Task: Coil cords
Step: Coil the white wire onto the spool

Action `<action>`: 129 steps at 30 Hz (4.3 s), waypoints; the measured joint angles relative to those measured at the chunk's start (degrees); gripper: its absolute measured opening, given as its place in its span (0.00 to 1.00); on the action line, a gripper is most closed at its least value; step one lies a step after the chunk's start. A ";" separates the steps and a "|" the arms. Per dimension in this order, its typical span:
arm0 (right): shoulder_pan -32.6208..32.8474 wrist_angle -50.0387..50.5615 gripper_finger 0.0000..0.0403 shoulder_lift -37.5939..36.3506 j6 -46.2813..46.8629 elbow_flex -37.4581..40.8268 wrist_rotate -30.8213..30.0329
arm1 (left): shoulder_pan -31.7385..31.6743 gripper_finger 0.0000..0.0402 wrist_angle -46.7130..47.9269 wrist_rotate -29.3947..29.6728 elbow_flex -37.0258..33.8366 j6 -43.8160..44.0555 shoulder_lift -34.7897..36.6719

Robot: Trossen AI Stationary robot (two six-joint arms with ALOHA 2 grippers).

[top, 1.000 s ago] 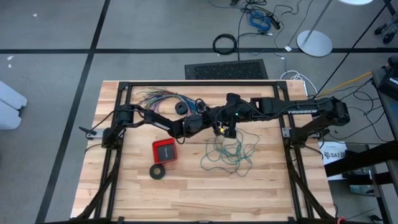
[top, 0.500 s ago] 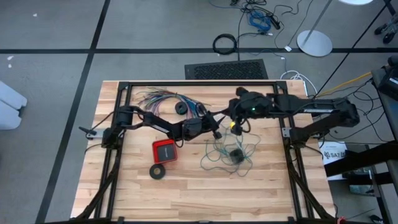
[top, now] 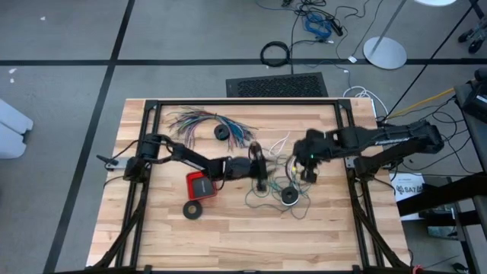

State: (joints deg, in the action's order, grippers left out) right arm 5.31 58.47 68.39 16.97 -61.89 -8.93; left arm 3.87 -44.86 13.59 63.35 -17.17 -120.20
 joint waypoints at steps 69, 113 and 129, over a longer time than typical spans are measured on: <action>22.93 -34.90 0.20 8.17 47.40 21.70 -9.35 | 3.79 0.34 43.93 -15.07 24.44 -28.48 -6.08; 21.83 -36.08 0.25 11.55 53.51 21.60 -12.37 | 3.92 0.34 46.29 -18.03 24.51 -31.47 -7.65; 20.12 -37.27 0.25 11.58 52.24 21.60 -12.32 | 3.86 0.33 44.92 -15.97 24.48 -34.19 -7.98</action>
State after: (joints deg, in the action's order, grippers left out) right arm 25.43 21.21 79.96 69.21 -40.29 -21.26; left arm 7.73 0.05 -2.38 87.83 -51.35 -128.18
